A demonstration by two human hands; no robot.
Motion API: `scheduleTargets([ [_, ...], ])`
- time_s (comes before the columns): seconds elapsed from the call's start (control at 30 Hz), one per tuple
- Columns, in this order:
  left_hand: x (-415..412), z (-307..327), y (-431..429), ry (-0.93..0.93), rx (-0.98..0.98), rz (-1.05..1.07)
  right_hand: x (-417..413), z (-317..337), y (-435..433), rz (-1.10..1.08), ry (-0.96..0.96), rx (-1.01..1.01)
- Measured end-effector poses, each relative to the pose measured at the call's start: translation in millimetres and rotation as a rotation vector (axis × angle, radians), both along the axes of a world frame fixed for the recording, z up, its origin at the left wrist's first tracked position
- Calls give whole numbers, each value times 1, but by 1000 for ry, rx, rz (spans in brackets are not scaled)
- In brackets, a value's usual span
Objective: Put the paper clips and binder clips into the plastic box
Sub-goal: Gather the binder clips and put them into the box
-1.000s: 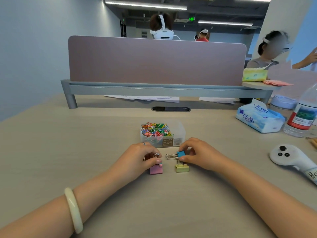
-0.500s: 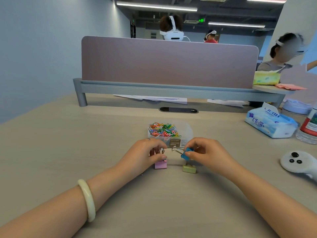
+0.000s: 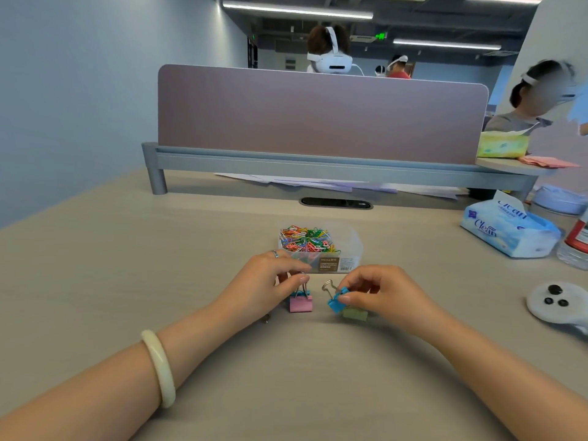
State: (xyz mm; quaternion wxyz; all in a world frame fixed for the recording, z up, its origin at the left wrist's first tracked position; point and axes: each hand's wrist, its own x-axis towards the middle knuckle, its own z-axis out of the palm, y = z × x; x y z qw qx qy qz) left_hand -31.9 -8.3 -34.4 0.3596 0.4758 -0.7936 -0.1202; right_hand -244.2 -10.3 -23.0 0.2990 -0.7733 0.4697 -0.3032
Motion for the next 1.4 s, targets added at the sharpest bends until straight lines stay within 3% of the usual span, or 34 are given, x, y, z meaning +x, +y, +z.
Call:
scheduleTargets([
  [0.27,-1,-2,-4,97,62,22,13,-14,4,55,209,-212],
  [0.53,-1,1,-1,117,97,-3,30,-23,4,44,313,-258],
  [0.63,-1,1,1,161,112,-15,32,-25,2,32,302,-256],
  [1.03,-3,-2,-1,38,25,-36,31,-27,-5,-35,226,-242],
  [1.4,0,12,-8,-99,132,-109,-1,-19,-18,-99,149,-172],
])
